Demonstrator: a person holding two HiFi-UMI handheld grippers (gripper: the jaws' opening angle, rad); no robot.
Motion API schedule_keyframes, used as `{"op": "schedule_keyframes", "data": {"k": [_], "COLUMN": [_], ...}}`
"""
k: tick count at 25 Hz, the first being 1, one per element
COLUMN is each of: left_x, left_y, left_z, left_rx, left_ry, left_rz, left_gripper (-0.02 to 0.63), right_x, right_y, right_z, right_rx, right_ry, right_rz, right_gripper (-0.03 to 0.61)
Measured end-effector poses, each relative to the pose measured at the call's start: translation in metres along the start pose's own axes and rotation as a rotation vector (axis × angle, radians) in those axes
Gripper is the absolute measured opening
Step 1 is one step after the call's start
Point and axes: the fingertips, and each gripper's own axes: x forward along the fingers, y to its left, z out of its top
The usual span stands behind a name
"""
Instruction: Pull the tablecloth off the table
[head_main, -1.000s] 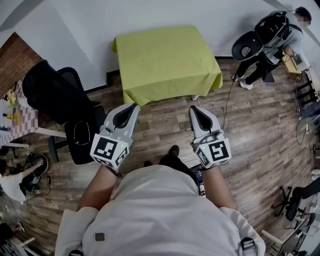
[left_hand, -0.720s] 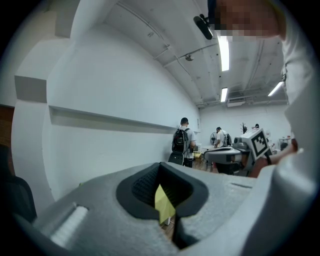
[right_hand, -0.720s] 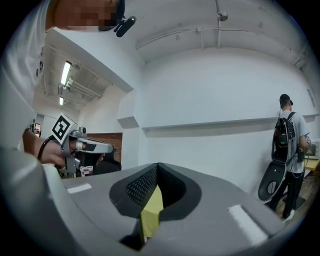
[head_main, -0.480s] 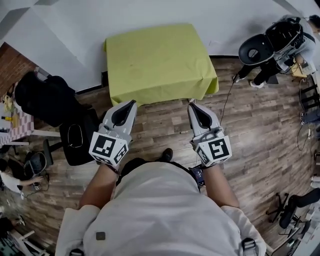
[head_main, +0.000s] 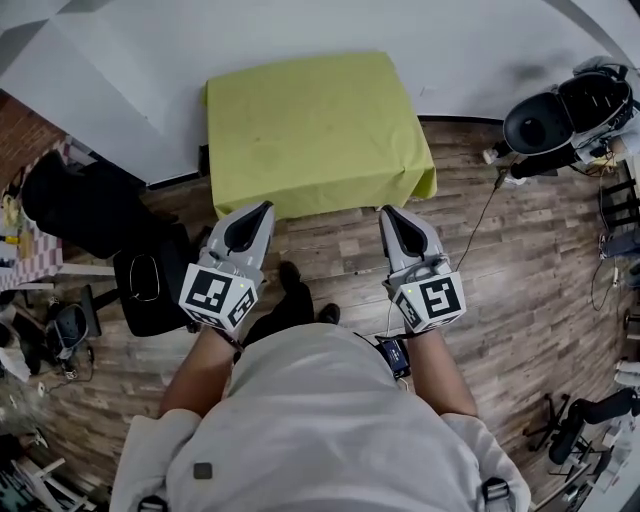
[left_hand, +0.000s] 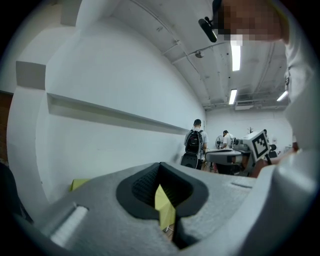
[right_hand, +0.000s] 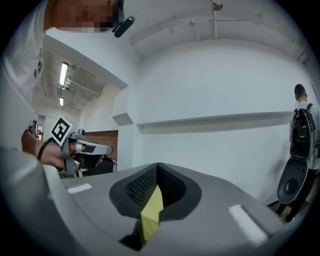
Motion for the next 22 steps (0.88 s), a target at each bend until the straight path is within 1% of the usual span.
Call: {"op": "schedule_keyframes", "data": {"k": [7,11,14,19,22], "left_x": [0.038,0.058,0.068,0.085,0.103], "left_y": [0.052,0.092,0.122,0.158,0.173], "left_z": [-0.003,0.000,0.003,0.005,0.003], "left_rx": [-0.016,-0.023,-0.033,-0.036,-0.041], "left_ry": [0.006,0.007,0.002,-0.001,0.010], "left_rz": [0.003,0.007,0.001,-0.025,-0.027], "left_gripper": [0.003,0.003,0.003,0.003,0.003], "right_x": [0.058,0.103,0.134,0.174,0.194], "right_y": [-0.018,-0.027,-0.030,-0.036,-0.044], "right_z": [0.001,0.009,0.013,0.006,0.000], "right_rx": [-0.016,-0.036,-0.046,-0.040,-0.037], "right_ry": [0.012,0.009,0.025,0.056,0.076], "right_rz": [-0.010,-0.027,-0.038,-0.060,-0.054], "right_gripper": [0.011,0.011,0.011,0.015,0.014]}}
